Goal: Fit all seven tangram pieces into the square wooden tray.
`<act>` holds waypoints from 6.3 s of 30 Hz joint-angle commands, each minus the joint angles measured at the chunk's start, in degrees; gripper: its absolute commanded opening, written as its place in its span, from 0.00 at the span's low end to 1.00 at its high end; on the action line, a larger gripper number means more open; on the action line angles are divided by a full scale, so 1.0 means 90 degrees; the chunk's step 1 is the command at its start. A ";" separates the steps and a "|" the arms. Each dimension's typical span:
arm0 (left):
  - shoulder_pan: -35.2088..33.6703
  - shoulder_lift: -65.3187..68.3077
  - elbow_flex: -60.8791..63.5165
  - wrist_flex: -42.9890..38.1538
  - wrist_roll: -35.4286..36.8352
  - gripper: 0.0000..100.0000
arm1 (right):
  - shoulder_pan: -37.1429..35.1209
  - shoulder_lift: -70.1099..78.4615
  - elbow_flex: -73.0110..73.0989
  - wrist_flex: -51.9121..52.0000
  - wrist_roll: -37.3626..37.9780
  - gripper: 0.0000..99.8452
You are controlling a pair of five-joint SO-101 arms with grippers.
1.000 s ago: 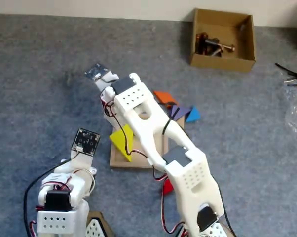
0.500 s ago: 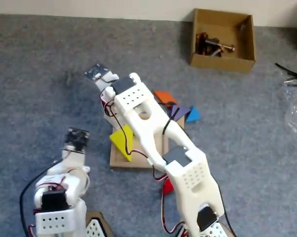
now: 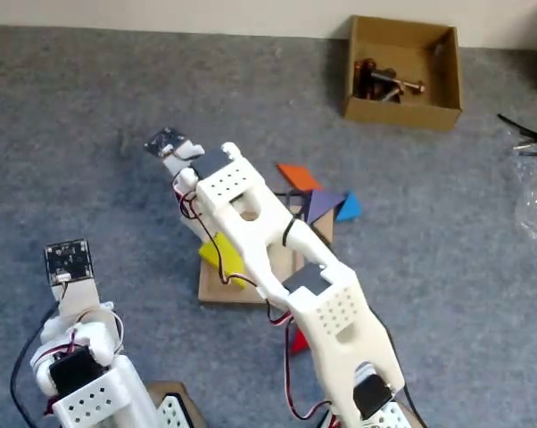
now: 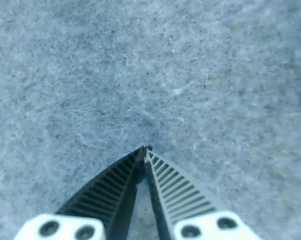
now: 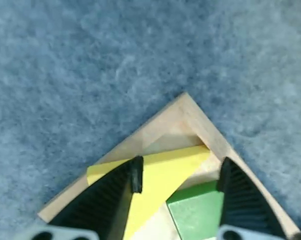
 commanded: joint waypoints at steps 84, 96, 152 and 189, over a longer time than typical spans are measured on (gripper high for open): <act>-0.0093 -0.0034 0.0132 0.0029 0.0068 0.01 | -0.0806 -0.0435 -0.0015 0.1138 -0.1631 0.27; -0.0093 -0.0034 0.0132 0.0039 0.0068 0.01 | -0.0689 -0.0425 0.0005 0.1128 -0.1455 0.16; -0.0093 -0.0034 0.0132 0.0039 0.0068 0.01 | -0.0435 -0.0444 0.1236 0.1294 0.0479 0.16; -0.0093 -0.0034 0.0132 0.0039 0.0068 0.01 | -0.1265 -0.0493 0.0464 0.1031 -0.0557 0.16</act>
